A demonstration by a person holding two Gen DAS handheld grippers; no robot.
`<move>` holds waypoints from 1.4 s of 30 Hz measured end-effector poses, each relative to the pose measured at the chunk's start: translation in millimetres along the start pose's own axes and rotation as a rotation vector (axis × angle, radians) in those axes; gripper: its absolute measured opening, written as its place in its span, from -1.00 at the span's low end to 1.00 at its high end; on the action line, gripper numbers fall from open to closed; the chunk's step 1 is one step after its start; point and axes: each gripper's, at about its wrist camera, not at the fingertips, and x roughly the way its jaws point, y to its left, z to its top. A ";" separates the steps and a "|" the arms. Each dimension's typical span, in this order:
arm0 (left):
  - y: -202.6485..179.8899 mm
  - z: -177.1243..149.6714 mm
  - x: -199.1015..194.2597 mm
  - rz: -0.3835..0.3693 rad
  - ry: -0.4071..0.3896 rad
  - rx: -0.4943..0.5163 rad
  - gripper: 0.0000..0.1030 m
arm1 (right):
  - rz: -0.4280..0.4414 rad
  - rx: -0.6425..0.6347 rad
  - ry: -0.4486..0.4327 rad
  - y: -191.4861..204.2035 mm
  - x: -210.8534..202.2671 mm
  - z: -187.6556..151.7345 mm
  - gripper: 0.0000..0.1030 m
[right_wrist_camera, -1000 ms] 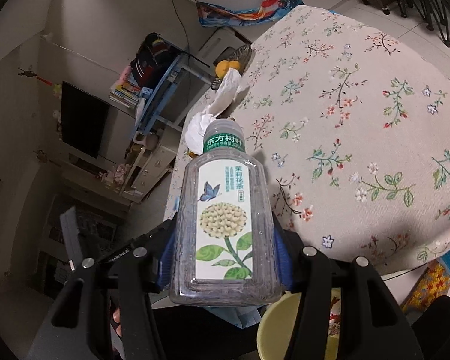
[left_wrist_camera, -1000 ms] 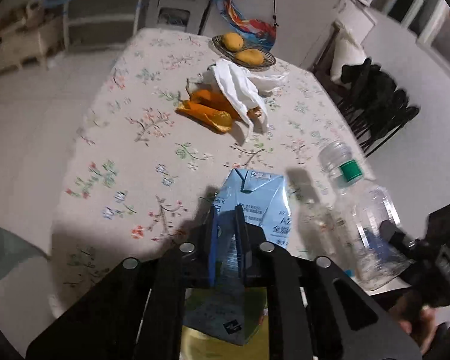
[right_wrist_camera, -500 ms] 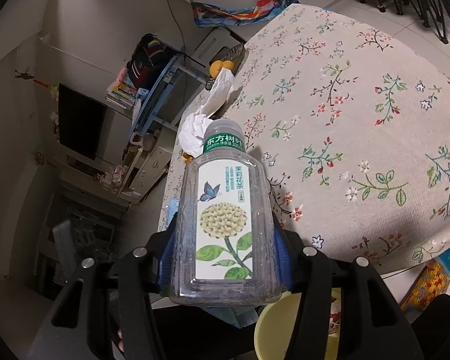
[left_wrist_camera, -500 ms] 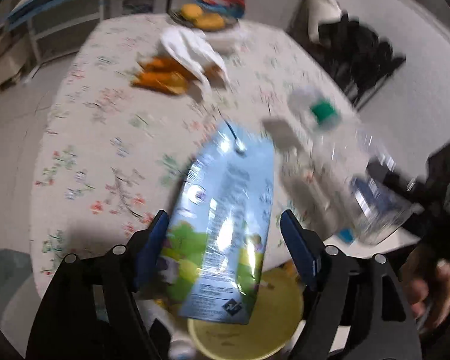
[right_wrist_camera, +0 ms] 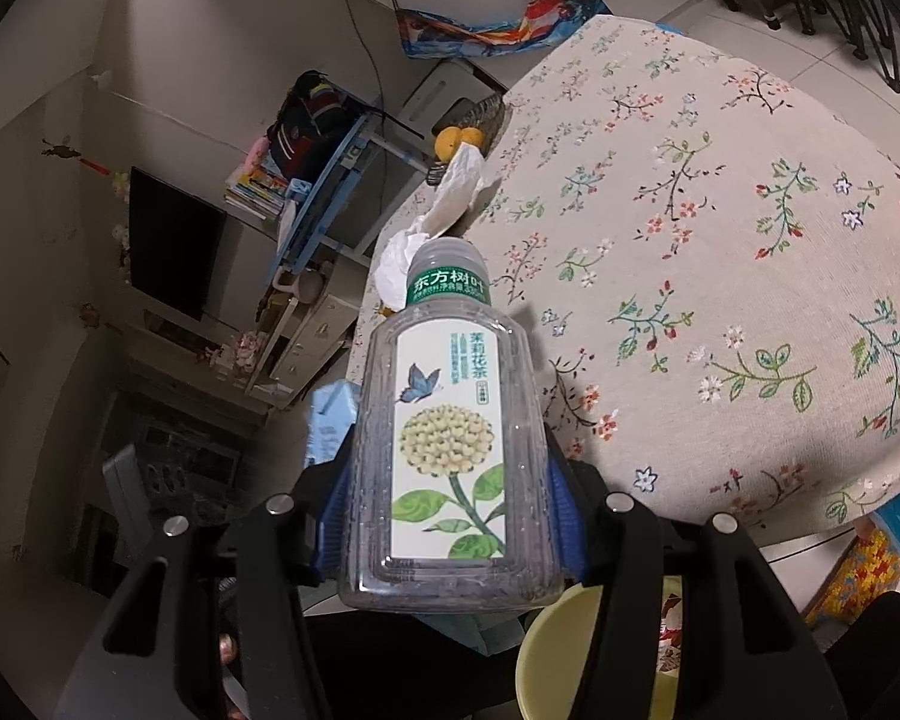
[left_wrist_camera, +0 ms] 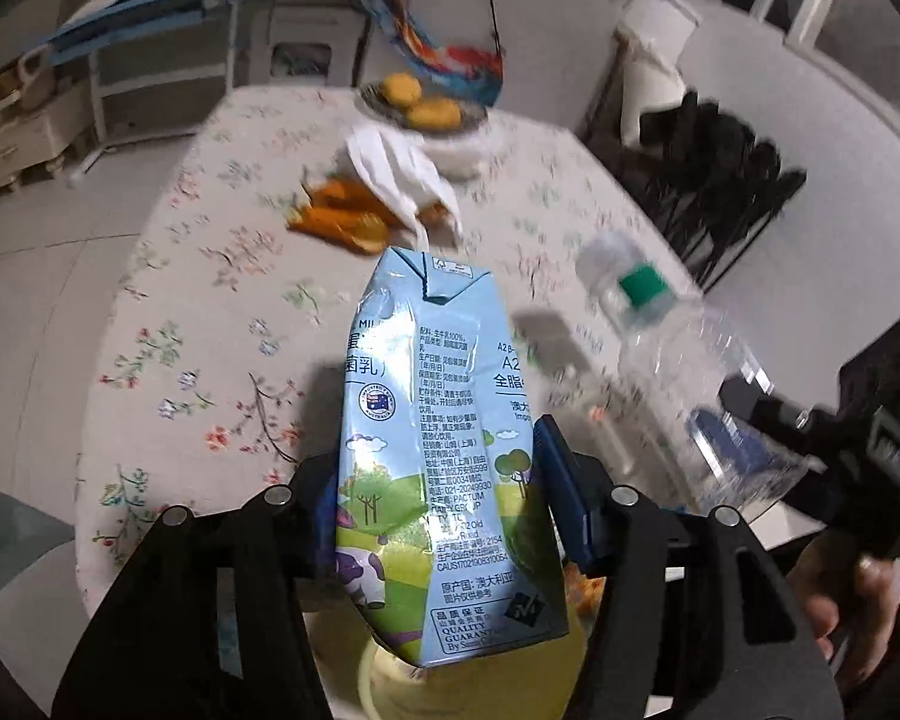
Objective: Collect trash
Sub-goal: 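Lift the milk carton and bottle and carry both tools toward the yellow bucket, then lower the clear bottle into the yellow bucket and open the right tool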
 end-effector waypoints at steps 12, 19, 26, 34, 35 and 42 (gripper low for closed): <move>23.7 -5.2 -38.9 -0.023 -0.127 -0.117 0.06 | 0.044 -0.007 0.035 10.2 -11.1 -32.9 0.05; 23.9 -16.1 -55.5 -0.005 -0.169 -0.125 0.07 | 0.018 -0.089 0.150 27.2 -11.3 -88.8 0.06; 17.3 -24.4 -68.6 0.016 -0.200 -0.098 0.07 | -0.091 -0.213 0.272 39.3 2.0 -133.0 0.05; 6.6 -38.8 -81.9 0.041 -0.221 -0.051 0.07 | -0.223 -0.293 0.360 36.0 22.0 -151.0 0.06; 5.4 -40.6 -83.4 0.040 -0.223 -0.047 0.07 | -0.234 -0.296 0.367 35.4 23.6 -151.4 0.06; -2.9 -50.9 -89.2 0.043 -0.223 -0.024 0.07 | -0.299 -0.295 0.427 25.9 30.7 -160.3 0.09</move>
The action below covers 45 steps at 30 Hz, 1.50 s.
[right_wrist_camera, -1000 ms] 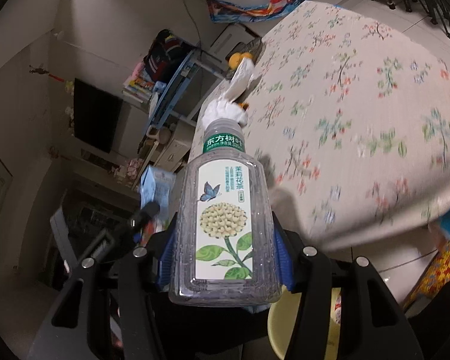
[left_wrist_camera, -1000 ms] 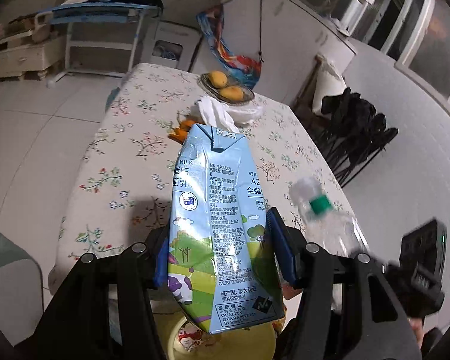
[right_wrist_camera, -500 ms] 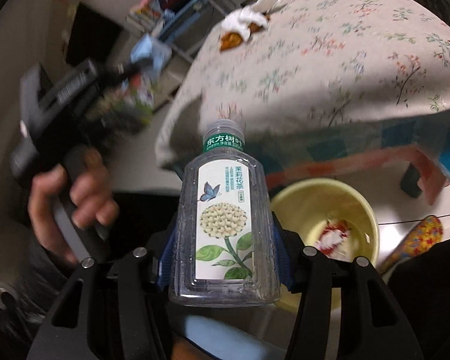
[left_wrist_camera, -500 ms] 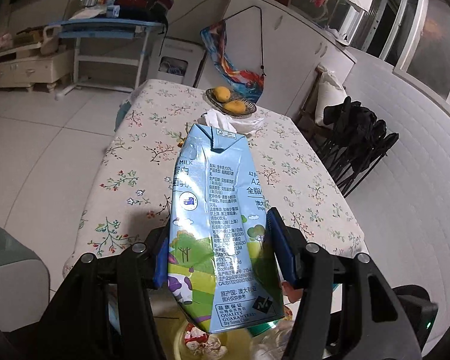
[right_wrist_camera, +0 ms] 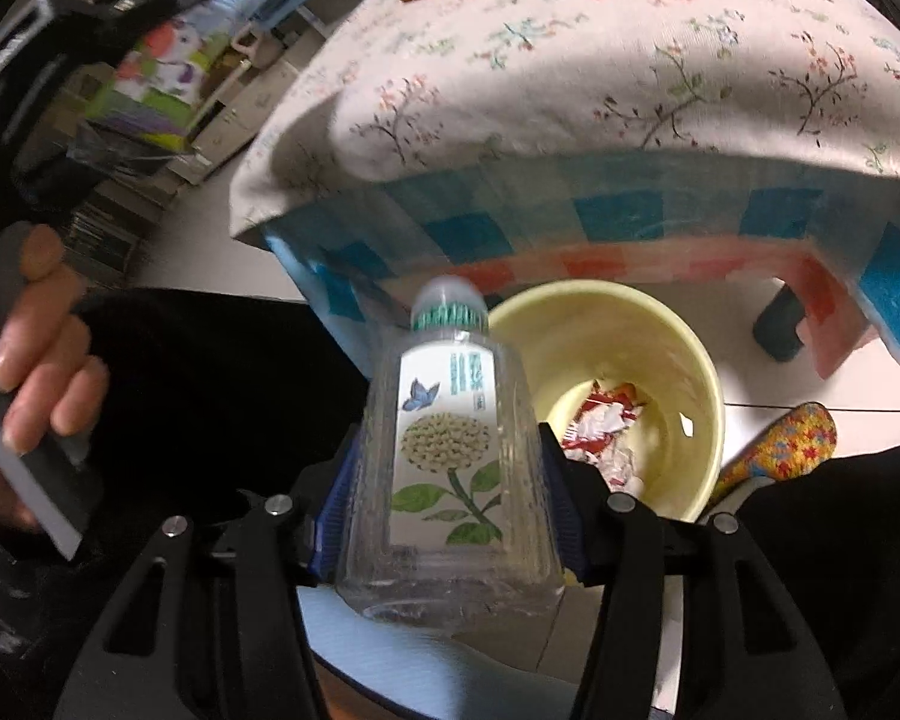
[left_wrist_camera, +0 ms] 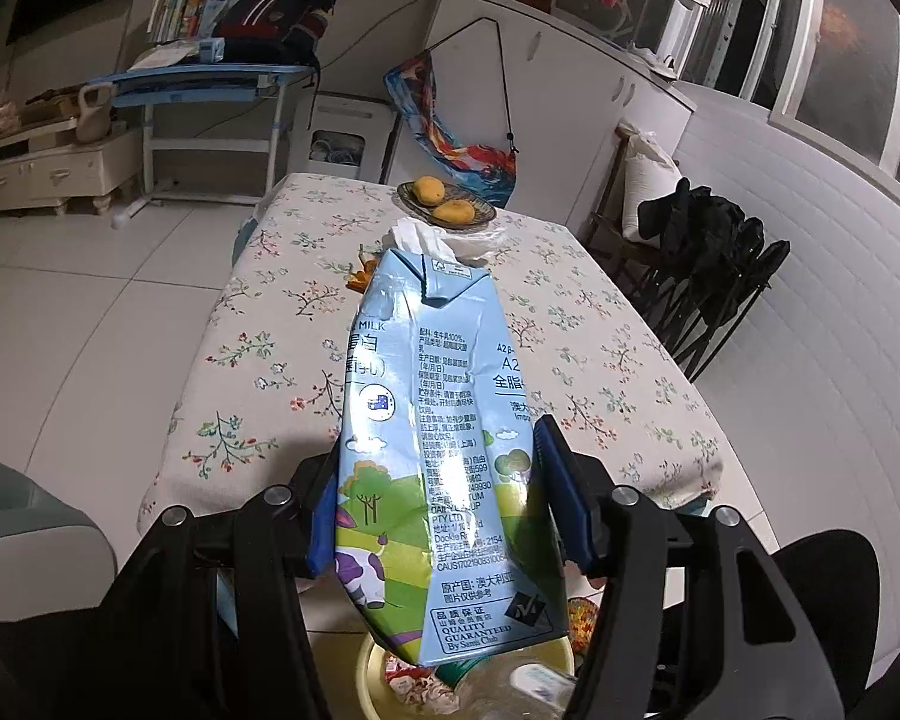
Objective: Collect trash
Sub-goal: 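Lower the clear bottle into the yellow bucket and open the right tool, then lower the blue milk carton into the yellow bucket and open the left tool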
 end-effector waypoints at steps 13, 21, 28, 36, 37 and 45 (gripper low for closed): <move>-12.4 -14.6 -1.6 -0.012 0.026 0.029 0.07 | 0.019 0.084 -0.168 -14.3 -30.8 2.0 0.22; -21.7 -28.6 -0.3 -0.054 0.084 0.069 0.07 | 0.003 0.180 -0.327 -31.9 -60.2 6.4 0.26; -33.2 -68.0 7.2 -0.141 0.266 0.074 0.07 | -0.013 0.220 -0.411 -40.7 -75.3 7.0 0.32; -47.5 -116.3 39.8 -0.141 0.551 0.140 0.08 | -0.013 0.226 -0.412 -43.9 -74.3 7.8 0.32; -49.3 -119.7 41.3 -0.141 0.564 0.149 0.10 | -0.012 0.226 -0.412 -43.8 -74.0 8.1 0.32; -54.0 -113.6 32.5 -0.095 0.470 0.192 0.30 | -0.020 0.236 -0.421 -47.2 -75.0 7.8 0.33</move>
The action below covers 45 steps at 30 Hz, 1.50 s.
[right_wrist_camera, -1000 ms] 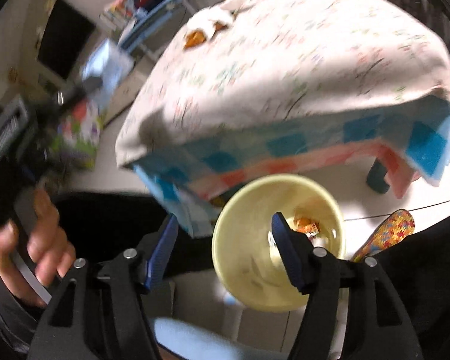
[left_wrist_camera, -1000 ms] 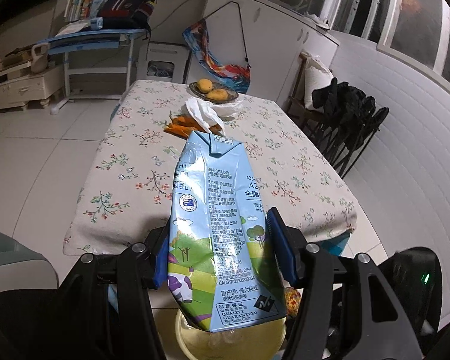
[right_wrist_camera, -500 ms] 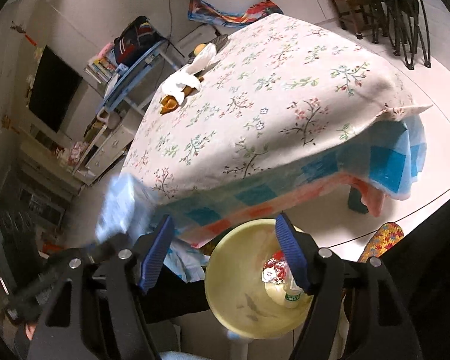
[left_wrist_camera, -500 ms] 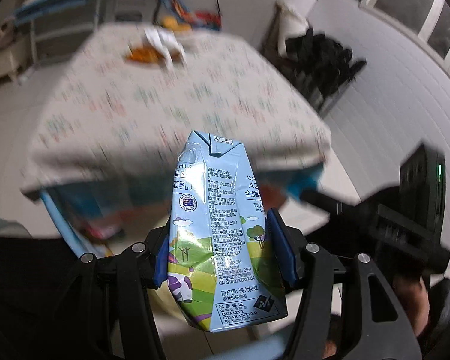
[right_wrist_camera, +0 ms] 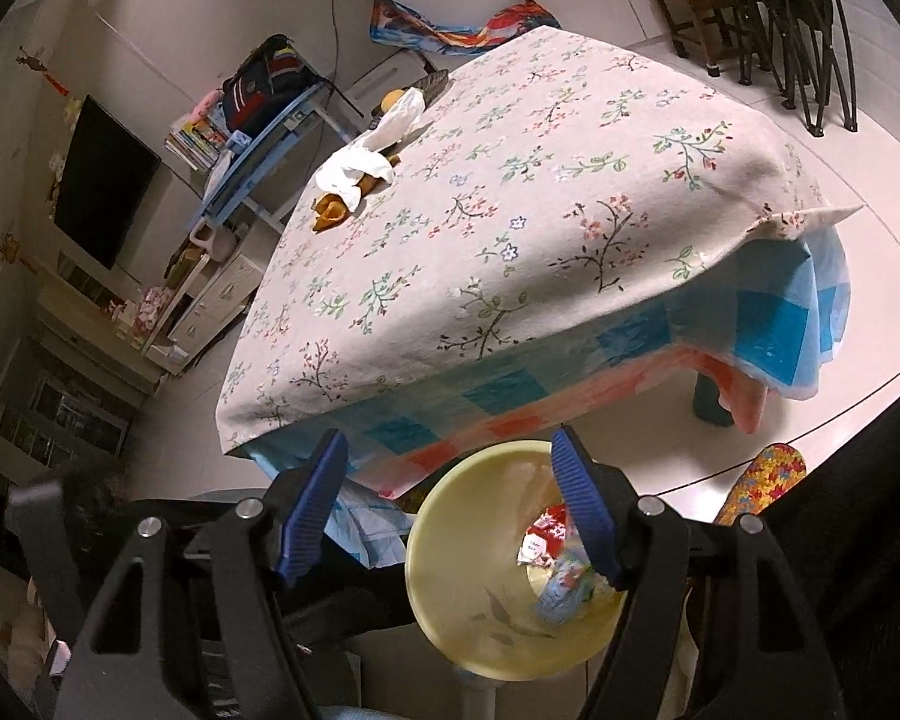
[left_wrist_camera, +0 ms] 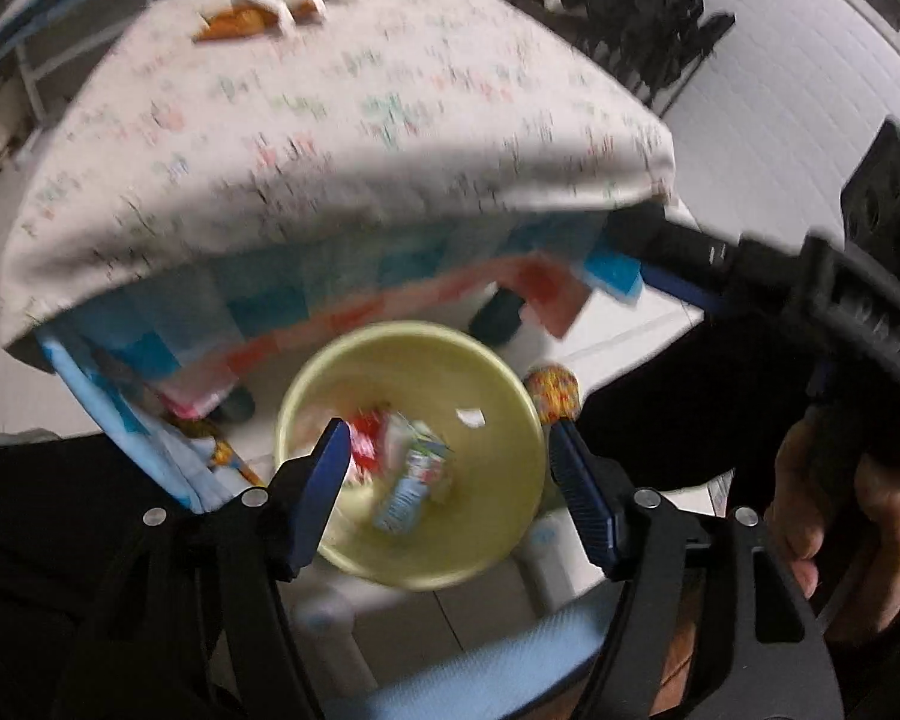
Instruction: Collect trash
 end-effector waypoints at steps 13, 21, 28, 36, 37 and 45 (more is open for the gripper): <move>12.6 17.1 -46.8 0.240 -0.322 -0.072 0.62 | -0.090 -0.164 -0.066 24.8 -4.2 -1.5 0.42; 17.8 15.7 -52.8 0.257 -0.351 -0.105 0.67 | -0.104 -0.193 -0.077 28.3 -3.4 -3.3 0.43; 12.7 14.1 -55.2 0.273 -0.372 -0.088 0.69 | -0.108 -0.209 -0.076 32.7 -1.2 -4.4 0.44; 14.7 20.2 -57.7 0.253 -0.381 -0.107 0.71 | -0.095 -0.206 -0.079 36.4 -1.2 -2.0 0.44; 15.4 21.9 -58.3 0.253 -0.384 -0.107 0.72 | -0.094 -0.209 -0.080 37.2 -0.9 -0.3 0.44; 42.4 51.4 -64.7 0.246 -0.412 -0.182 0.75 | -0.088 -0.248 -0.094 48.2 8.2 20.9 0.44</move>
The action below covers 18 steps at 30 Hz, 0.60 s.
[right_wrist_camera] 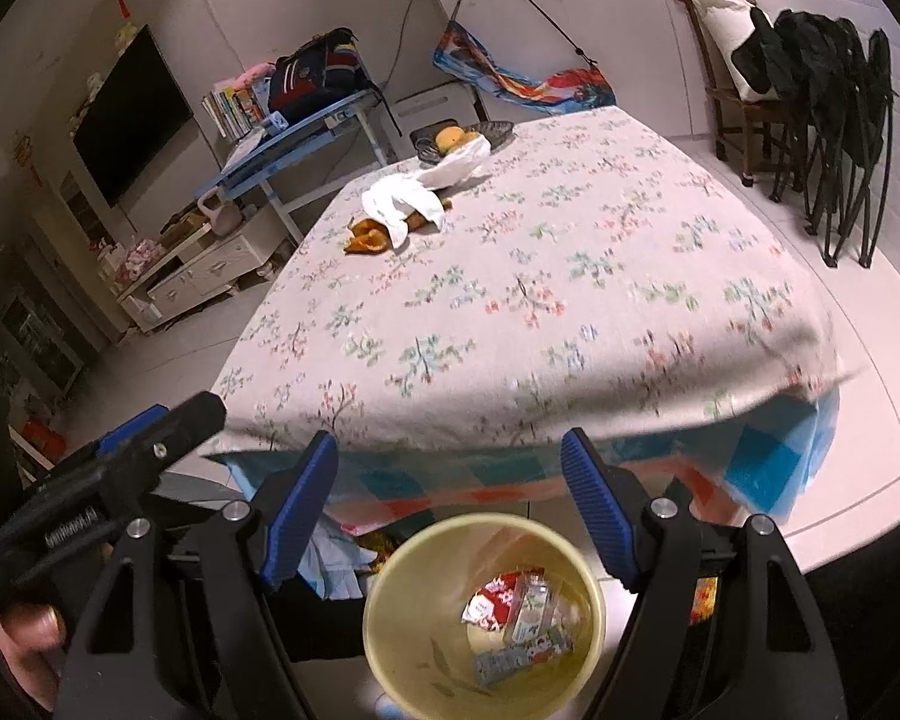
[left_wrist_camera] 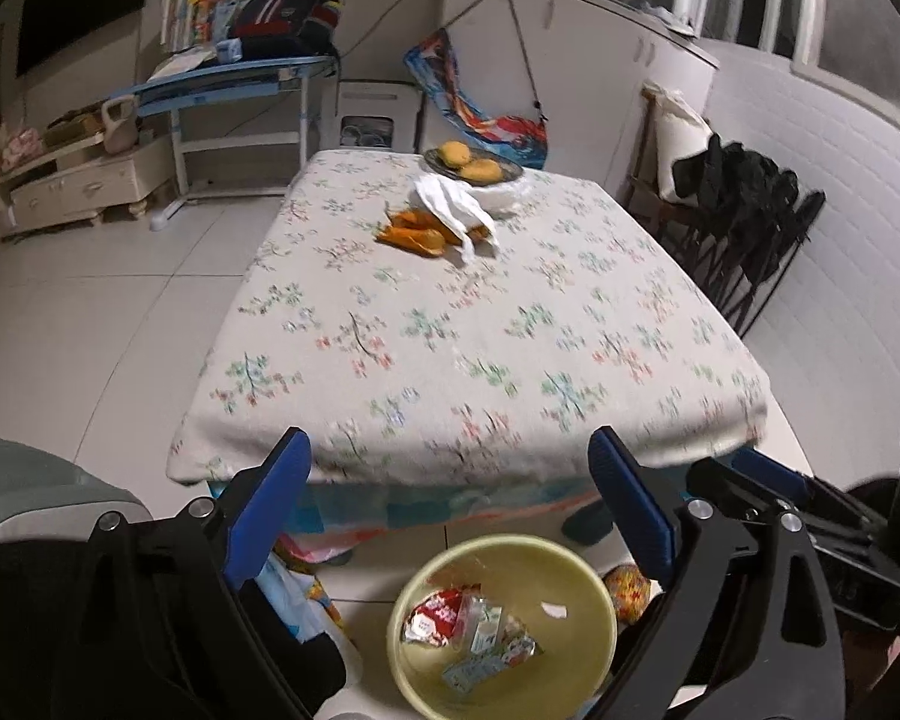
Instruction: Collect trash
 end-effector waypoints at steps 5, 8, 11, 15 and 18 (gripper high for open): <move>15.0 24.5 10.9 0.023 -0.014 -0.036 0.76 | 0.003 -0.018 -0.002 0.2 13.4 19.8 0.44; 26.2 37.5 19.9 0.040 -0.009 -0.073 0.76 | 0.007 -0.029 0.004 0.4 22.3 29.6 0.44; 38.1 49.2 27.2 0.059 -0.009 -0.110 0.76 | 0.011 -0.042 0.010 1.9 34.0 41.8 0.44; 56.1 62.3 34.9 0.092 -0.014 -0.180 0.76 | 0.022 -0.069 0.010 9.3 54.8 64.8 0.44; 71.6 67.1 45.8 0.104 0.005 -0.260 0.77 | 0.031 -0.101 0.010 19.5 79.8 89.9 0.44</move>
